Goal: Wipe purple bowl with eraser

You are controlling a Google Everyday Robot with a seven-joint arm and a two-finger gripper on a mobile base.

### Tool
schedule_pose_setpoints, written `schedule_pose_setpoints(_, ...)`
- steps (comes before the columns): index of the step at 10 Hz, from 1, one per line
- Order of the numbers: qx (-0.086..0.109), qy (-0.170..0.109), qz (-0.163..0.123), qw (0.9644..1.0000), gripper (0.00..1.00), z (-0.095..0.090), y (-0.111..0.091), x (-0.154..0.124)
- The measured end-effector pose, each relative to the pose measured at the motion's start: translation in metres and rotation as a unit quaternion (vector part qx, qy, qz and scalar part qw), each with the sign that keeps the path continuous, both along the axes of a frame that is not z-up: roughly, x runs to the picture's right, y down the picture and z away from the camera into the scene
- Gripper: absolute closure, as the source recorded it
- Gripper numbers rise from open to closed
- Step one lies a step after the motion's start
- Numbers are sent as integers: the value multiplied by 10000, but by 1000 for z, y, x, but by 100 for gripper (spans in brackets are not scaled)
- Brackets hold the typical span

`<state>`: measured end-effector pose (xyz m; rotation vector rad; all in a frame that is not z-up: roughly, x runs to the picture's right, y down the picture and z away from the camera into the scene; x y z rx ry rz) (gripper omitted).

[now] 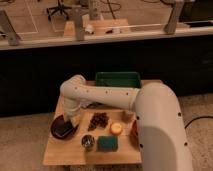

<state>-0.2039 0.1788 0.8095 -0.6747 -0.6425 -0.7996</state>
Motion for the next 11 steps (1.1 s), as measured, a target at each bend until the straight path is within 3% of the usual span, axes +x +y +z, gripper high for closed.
schedule_pose_setpoints(6,-57,23,-139,9999,85,-18,11,6)
schedule_pose_setpoints(11,-229,-240,-263,9991,85,-28,31,-14)
